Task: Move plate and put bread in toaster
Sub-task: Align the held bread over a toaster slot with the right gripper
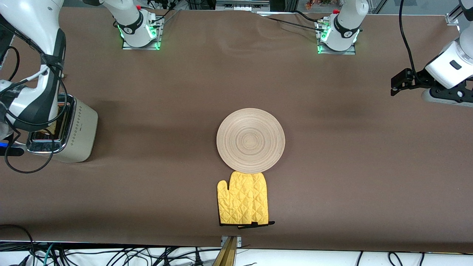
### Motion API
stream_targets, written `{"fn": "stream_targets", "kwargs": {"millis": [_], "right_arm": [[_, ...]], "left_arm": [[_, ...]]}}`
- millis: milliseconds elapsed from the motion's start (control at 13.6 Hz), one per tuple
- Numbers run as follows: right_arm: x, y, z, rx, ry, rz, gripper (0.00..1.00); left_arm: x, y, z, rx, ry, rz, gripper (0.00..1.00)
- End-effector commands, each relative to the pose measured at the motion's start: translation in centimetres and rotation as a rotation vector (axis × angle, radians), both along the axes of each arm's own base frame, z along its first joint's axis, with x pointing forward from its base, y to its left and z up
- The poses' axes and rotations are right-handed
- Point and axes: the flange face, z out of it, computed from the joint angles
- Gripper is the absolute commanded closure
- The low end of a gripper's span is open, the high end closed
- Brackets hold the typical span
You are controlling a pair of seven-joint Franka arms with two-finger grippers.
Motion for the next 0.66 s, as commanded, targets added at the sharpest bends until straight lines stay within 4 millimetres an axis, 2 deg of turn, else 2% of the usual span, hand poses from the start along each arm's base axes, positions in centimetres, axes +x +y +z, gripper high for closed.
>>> {"fn": "stream_targets", "kwargs": {"millis": [0, 442, 590], "right_arm": [[0.0, -0.6, 0.0, -0.014, 0.003, 0.013, 1.0], [0.6, 1.2, -1.5, -0.028, -0.003, 0.005, 1.0], [1.4, 2.5, -2.0, -0.027, -0.024, 0.043, 1.0]], "left_arm": [[0.2, -0.3, 0.4, -0.02, -0.005, 0.008, 0.0], [0.2, -0.3, 0.4, -0.02, -0.005, 0.008, 0.0], [0.2, -0.3, 0.4, -0.02, -0.005, 0.008, 0.0]]}}
